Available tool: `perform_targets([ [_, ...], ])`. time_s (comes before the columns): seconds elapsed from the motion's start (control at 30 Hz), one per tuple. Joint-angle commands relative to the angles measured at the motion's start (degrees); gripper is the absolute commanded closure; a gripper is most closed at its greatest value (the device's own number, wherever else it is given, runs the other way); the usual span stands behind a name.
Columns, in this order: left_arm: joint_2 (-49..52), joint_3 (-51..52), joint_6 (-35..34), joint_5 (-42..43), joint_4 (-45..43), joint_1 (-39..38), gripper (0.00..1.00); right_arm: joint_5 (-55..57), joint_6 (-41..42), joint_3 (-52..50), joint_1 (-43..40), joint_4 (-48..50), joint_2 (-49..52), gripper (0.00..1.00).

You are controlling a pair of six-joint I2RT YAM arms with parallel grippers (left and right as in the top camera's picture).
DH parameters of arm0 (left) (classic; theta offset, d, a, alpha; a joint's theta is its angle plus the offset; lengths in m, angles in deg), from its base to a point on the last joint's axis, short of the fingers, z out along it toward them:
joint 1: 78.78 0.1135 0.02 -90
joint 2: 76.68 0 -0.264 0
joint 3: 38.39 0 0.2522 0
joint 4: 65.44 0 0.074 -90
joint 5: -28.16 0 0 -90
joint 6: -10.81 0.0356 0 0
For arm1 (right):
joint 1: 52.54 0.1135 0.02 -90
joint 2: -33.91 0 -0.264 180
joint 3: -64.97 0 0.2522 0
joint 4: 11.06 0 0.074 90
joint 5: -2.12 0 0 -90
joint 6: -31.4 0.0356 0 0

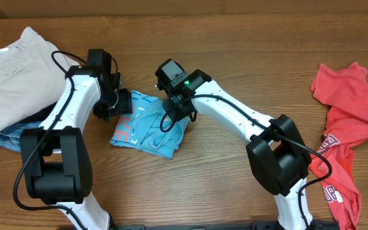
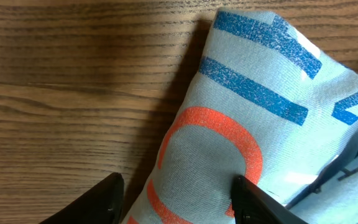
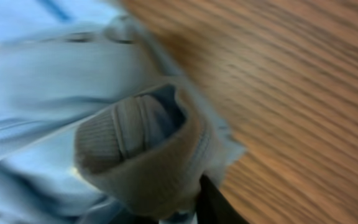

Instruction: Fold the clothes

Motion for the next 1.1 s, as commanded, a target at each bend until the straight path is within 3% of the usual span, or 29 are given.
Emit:
perform_targets([
  [0.0,0.4,0.5,-0.9,0.3,0.2,0.2,0.42,7.6,3.7,-0.3,-2.2,0.4,1.0,0.82],
  [0.1,0.4,0.5,-0.9,0.3,0.3,0.2,0.44,7.8,4.3,-0.3,-5.4,0.2,1.0,0.8],
  [0.17,0.4,0.5,-0.9,0.3,0.3,0.2,0.45,6.9,4.3,-0.3,-7.0,-0.5,1.0,0.67],
  [0.33,0.4,0.5,-0.9,0.3,0.0,0.2,0.44,2.1,4.3,-0.3,-9.5,-3.1,1.0,0.54],
  [1.07,0.4,0.5,-0.9,0.3,-0.1,0.2,0.42,-25.6,3.0,2.4,-3.4,-8.4,-4.5,0.51],
])
